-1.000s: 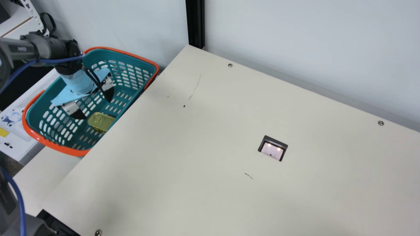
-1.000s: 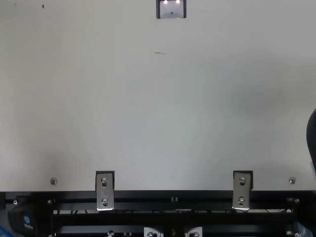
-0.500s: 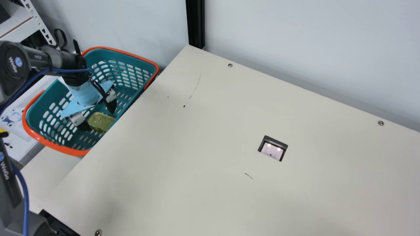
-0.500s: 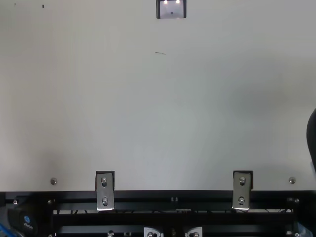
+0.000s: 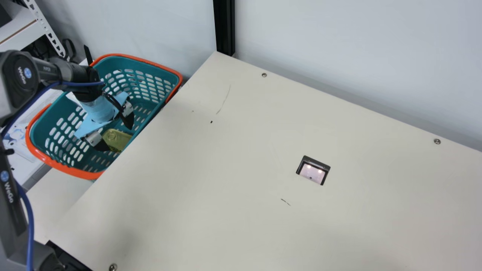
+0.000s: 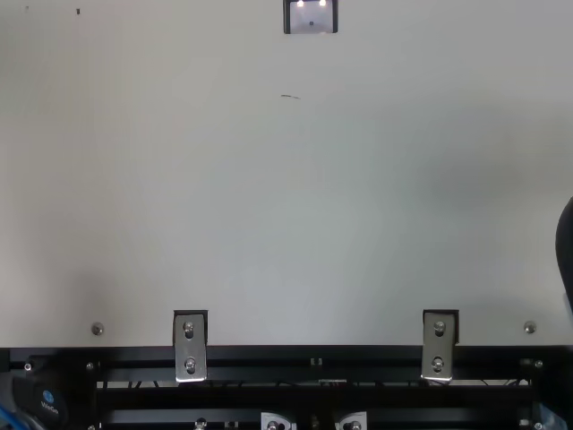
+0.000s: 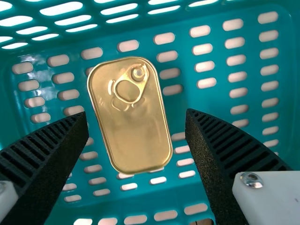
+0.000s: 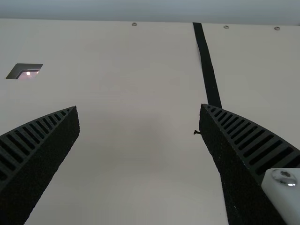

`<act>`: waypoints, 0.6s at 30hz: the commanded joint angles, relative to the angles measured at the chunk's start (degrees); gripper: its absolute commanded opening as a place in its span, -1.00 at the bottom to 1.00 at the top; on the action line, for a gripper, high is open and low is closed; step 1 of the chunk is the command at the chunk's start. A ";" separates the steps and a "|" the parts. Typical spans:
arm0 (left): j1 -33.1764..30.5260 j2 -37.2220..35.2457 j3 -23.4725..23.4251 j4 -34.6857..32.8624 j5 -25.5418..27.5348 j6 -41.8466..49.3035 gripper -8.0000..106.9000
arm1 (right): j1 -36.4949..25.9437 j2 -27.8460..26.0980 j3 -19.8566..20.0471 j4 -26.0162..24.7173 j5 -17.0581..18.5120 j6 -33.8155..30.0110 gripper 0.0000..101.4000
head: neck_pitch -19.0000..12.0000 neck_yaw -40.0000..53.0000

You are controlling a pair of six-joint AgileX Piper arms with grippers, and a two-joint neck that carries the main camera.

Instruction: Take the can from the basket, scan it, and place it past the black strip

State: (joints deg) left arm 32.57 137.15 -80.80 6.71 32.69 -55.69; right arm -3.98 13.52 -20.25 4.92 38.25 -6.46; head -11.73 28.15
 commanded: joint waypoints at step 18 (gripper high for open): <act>0.37 4.16 -0.08 1.05 -4.74 -2.02 0.71 | 0.00 0.00 0.00 0.00 0.00 0.00 1.00 | -1.67 0.90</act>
State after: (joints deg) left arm 32.85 141.23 -80.79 7.67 28.08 -57.60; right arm -3.98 13.52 -20.25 4.92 38.25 -6.46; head -11.73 28.15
